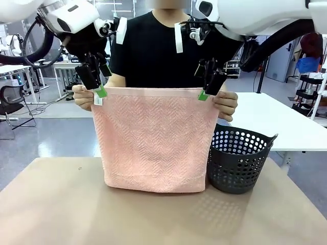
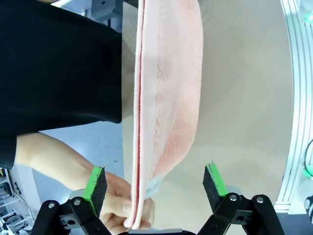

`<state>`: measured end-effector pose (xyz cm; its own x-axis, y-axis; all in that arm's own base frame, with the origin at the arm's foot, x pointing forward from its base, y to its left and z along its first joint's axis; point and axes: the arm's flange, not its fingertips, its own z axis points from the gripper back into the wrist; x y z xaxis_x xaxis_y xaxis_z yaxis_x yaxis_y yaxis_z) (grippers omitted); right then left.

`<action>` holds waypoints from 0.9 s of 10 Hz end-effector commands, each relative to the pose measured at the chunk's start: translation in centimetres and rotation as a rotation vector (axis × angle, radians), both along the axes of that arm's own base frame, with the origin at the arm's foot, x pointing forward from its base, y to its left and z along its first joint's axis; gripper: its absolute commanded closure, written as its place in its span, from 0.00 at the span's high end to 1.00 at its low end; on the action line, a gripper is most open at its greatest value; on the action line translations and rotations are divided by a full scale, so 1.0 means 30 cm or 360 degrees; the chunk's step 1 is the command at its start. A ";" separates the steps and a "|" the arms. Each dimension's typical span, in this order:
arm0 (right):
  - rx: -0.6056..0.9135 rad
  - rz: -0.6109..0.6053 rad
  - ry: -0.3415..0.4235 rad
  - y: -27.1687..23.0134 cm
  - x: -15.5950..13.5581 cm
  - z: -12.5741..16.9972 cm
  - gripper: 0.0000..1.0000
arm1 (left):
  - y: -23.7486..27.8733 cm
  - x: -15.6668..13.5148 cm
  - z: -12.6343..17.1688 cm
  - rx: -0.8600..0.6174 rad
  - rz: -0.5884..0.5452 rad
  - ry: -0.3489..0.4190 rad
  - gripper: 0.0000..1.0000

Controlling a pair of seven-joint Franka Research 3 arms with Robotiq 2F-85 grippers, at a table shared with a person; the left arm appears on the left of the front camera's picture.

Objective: Fold the towel.
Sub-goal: Release the end of the 100 cm Hotel Towel you were holding and grab the top end of the folded side.

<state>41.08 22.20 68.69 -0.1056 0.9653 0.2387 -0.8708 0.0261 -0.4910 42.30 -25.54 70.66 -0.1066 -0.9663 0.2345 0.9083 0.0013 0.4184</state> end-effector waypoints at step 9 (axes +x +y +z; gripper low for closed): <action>-0.0011 -0.0042 0.0224 0.006 0.131 -0.125 0.40 | -0.008 0.139 -0.152 0.0072 0.0005 0.0268 0.21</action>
<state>44.98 22.47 64.55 -0.0474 0.9702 0.2378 -0.9279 0.0454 -0.3699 46.56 -26.05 65.67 -0.0604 -0.9780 0.1997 0.9620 -0.0037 0.2729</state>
